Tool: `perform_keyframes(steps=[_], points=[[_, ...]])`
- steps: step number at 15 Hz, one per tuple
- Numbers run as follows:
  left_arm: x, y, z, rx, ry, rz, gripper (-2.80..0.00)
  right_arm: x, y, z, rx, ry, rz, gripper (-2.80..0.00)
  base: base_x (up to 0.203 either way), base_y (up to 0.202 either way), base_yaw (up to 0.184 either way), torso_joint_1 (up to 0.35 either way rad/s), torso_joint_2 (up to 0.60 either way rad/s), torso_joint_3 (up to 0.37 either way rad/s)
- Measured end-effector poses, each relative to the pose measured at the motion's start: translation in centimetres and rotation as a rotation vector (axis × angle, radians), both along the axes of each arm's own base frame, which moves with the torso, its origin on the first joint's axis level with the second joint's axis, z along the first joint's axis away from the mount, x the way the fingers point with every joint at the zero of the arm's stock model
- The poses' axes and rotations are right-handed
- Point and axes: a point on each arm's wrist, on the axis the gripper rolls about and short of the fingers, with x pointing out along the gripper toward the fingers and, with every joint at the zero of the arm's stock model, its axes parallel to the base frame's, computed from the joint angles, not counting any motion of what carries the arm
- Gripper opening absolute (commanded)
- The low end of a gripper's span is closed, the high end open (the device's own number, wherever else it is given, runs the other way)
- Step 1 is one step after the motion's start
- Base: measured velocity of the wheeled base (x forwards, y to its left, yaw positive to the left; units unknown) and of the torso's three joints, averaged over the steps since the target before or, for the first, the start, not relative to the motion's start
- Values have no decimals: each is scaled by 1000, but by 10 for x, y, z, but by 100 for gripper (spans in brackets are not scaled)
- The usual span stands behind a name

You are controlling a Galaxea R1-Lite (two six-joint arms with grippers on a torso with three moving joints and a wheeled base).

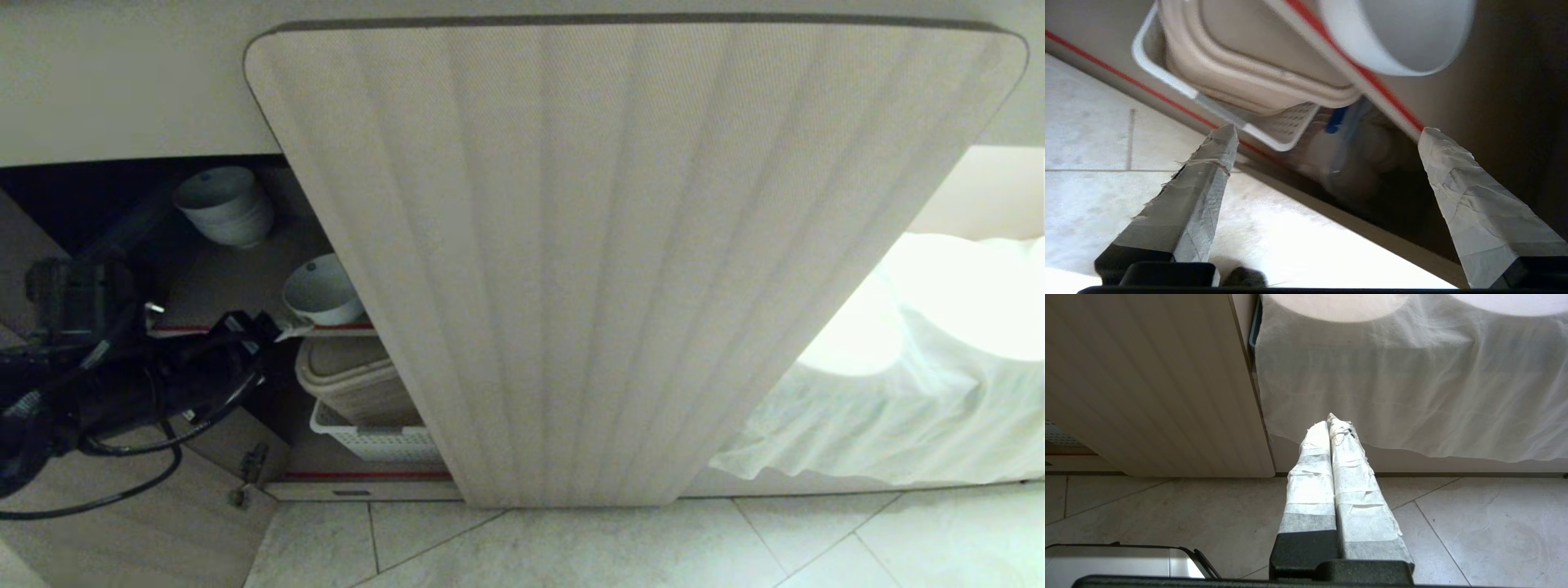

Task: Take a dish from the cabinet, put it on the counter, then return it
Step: Take the bowl from the cabinet

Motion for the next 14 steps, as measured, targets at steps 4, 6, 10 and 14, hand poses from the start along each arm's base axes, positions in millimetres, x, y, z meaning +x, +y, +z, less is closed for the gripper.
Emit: perform_keyframes(steps=[4,6,10,14], points=[[8,2,-10,32,32,-6,0,0,0,0,0,0,1,-280,0,0,0,0,0,0],[12,2,-11,36,35,-3,0,0,0,0,0,0,0,-280,0,0,0,0,0,0],[24,3,1,39,-13,8,0,0,0,0,0,0,0,-280,0,0,0,0,0,0],[36,4,9,36,-48,11,0,0,0,0,0,0,0,-280,0,0,0,0,0,0]])
